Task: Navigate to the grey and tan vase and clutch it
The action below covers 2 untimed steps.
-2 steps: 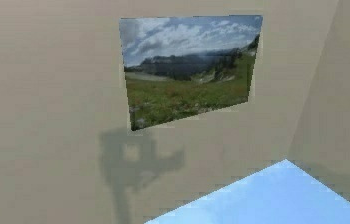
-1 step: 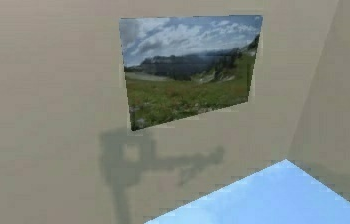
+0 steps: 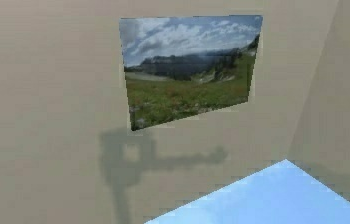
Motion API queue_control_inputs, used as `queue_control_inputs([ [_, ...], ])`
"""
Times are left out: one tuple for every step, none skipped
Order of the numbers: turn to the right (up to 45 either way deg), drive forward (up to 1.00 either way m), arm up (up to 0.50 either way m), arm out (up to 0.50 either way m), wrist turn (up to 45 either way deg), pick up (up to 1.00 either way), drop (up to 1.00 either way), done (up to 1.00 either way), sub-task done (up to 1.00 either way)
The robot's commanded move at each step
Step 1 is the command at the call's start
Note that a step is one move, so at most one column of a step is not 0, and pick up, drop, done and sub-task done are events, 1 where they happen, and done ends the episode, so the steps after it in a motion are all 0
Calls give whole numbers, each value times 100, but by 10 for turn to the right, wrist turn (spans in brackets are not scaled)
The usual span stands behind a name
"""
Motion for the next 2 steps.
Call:
queue_control_inputs([
  [0,0,0,0,450,0,0,0,0],
  [0,0,0,0,450,0,0,0,0],
])
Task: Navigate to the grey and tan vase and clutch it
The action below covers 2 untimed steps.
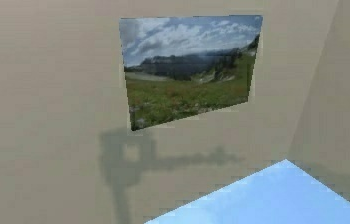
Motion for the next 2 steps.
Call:
queue_control_inputs([
  [0,0,0,0,240,0,0,0,0],
  [0,0,-28,0,0,0,0,0,0],
])
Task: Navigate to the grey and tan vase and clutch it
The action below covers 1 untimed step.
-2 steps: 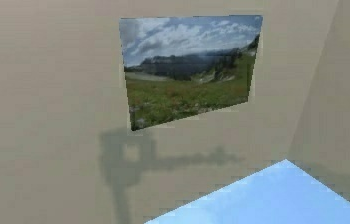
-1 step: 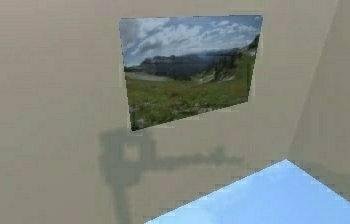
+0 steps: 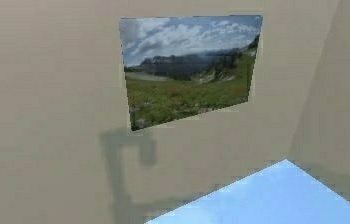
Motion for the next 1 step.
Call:
queue_control_inputs([
  [0,0,0,0,0,100,0,0,0],
])
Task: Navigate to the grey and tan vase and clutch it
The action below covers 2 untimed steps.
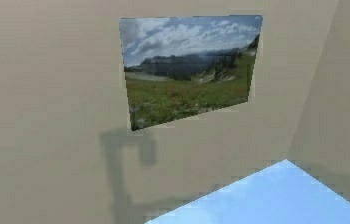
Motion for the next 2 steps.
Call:
queue_control_inputs([
  [0,0,10,0,0,0,0,0,0],
  [0,0,0,0,0,0,0,100,0],
])
